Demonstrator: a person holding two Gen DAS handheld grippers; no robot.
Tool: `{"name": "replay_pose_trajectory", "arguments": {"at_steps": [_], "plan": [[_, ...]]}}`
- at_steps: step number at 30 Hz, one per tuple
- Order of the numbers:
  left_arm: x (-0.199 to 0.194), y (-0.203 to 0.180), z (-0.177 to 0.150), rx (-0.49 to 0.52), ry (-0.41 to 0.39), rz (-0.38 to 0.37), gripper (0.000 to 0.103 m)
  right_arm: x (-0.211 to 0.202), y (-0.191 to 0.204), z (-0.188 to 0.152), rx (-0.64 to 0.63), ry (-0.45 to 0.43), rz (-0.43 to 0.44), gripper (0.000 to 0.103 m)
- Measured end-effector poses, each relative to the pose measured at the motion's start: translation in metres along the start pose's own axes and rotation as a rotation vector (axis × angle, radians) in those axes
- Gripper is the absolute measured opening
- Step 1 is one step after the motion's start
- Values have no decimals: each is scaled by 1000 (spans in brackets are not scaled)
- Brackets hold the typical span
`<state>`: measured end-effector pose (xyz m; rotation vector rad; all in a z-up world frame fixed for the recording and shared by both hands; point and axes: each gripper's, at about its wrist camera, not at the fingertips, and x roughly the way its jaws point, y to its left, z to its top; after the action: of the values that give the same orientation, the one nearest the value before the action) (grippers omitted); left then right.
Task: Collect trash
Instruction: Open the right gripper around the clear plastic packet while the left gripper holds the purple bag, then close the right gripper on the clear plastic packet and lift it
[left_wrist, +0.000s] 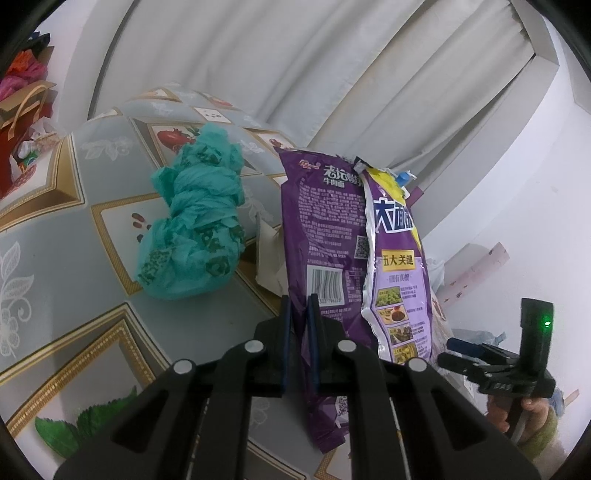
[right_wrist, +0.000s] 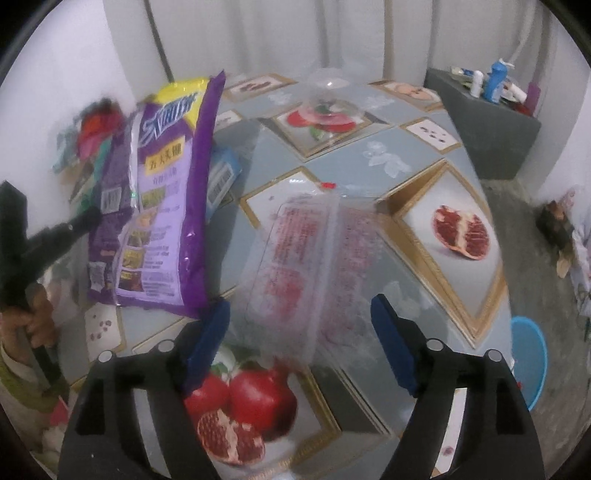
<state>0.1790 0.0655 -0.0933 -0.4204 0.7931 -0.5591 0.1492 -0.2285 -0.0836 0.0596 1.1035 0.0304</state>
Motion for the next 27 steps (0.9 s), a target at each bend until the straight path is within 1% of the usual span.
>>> {"name": "replay_pose_trajectory", "arguments": {"at_steps": [6, 8, 10, 11, 13, 18, 19, 21, 23, 27], "plan": [[0, 0, -1, -2, 1, 1, 8, 1, 5, -8, -36, -8, -30, 75], [0, 0, -1, -2, 2, 3, 8, 1, 5, -8, -46, -11, -53, 70], [0, 0, -2, -3, 2, 4, 8, 0, 4, -9, -38, -16, -67, 60], [0, 0, -2, -3, 4, 6, 8, -2, 2, -10, -31, -17, -69, 58], [1, 0, -2, -4, 9, 11, 8, -3, -2, -10, -16, -21, -78, 49], [4, -3, -2, 6, 33, 23, 10, -4, -5, -10, -7, -32, -91, 39], [5, -4, -2, 8, 37, 29, 11, -4, -5, -10, -9, -34, -92, 37], [6, -4, -1, 0, 53, 33, 17, -4, -6, -11, -7, -40, -95, 35], [7, -4, 0, -12, 67, 25, 30, -5, -6, -11, -5, -44, -95, 34], [8, -7, 3, -21, 87, 22, 34, -5, -6, -11, 1, -48, -98, 31]]}}
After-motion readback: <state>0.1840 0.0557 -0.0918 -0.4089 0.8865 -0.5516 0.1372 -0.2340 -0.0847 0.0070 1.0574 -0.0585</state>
